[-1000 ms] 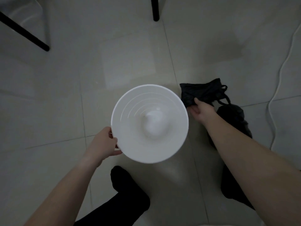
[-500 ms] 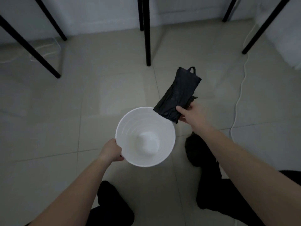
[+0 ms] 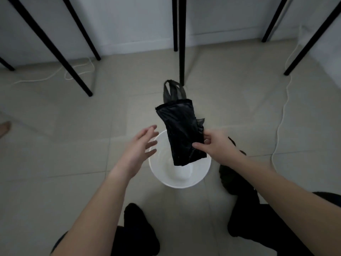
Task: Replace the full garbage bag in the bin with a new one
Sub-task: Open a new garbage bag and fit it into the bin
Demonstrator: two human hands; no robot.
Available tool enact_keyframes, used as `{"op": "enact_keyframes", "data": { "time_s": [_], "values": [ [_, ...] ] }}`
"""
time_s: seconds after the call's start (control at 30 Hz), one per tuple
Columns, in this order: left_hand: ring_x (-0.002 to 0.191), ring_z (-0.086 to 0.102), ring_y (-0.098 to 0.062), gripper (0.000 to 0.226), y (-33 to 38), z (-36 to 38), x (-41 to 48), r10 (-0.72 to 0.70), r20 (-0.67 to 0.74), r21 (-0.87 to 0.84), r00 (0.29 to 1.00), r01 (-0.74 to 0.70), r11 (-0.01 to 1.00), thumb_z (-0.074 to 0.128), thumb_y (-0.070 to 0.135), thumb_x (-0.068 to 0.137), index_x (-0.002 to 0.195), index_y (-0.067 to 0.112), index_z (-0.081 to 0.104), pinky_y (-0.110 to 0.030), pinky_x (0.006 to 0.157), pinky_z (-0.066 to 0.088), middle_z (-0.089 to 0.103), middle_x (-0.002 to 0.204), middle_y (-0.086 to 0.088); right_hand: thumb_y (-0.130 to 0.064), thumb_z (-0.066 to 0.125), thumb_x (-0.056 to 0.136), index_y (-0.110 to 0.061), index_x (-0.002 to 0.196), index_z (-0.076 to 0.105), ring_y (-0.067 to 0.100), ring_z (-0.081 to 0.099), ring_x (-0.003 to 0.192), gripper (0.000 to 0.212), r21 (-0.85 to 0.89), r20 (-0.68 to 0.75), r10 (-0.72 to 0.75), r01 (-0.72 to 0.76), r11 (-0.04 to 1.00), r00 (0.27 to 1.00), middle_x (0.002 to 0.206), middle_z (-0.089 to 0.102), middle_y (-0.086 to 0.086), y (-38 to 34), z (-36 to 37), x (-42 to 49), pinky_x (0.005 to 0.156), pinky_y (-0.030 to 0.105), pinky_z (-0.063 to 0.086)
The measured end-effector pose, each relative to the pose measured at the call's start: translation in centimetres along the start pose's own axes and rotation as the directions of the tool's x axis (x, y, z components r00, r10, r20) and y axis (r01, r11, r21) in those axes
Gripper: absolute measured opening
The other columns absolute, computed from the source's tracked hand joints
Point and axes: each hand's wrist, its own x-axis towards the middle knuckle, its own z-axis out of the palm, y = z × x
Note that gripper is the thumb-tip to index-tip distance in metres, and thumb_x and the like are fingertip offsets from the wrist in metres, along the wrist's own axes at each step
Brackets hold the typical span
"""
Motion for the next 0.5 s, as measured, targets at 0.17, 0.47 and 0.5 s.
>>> {"op": "enact_keyframes", "data": {
  "time_s": [0.17, 0.47, 0.5],
  "values": [
    [0.117, 0.068, -0.023, 0.035, 1.0, 0.2, 1.8, 0.033, 0.025, -0.237, 0.999, -0.026, 0.971, 0.049, 0.026, 0.108, 0.135, 0.021, 0.07, -0.043, 0.106, 0.053, 0.075, 0.123, 0.003, -0.02, 0.079, 0.087, -0.034, 0.113, 0.073, 0.0, 0.071, 0.084, 0.03, -0.098, 0.035, -0.039, 0.042, 0.994, 0.999, 0.094, 0.076, -0.019, -0.7, 1.4, 1.7, 0.075, 0.018, 0.055],
    [0.072, 0.068, 0.018, 0.022, 1.7, 0.7, 4.4, 0.271, 0.063, 0.291, 0.96, -0.278, 0.916, 0.082, 0.018, 0.086, 0.081, 0.039, 0.079, -0.001, 0.058, 0.047, 0.074, 0.076, 0.033, -0.006, 0.073, 0.088, -0.028, 0.116, 0.07, 0.007, 0.069, 0.097, 0.036, -0.063, 0.114, -0.005, 0.012, 0.998, 0.994, 0.106, 0.073, -0.009, -1.5, 1.0, 4.7, 0.087, 0.033, 0.061],
    [0.074, 0.07, 0.015, 0.016, 1.5, 0.7, 4.8, 0.275, 0.06, 0.286, 0.959, -0.281, 0.916, 0.085, 0.026, 0.083, 0.083, 0.041, 0.081, -0.003, 0.059, 0.048, 0.077, 0.08, 0.029, -0.002, 0.07, 0.087, -0.025, 0.122, 0.068, 0.009, 0.068, 0.105, 0.042, -0.007, 0.173, 0.013, -0.012, 1.0, 0.985, 0.114, 0.072, -0.007, -1.6, 0.8, 4.9, 0.089, 0.032, 0.061]
  ]
}}
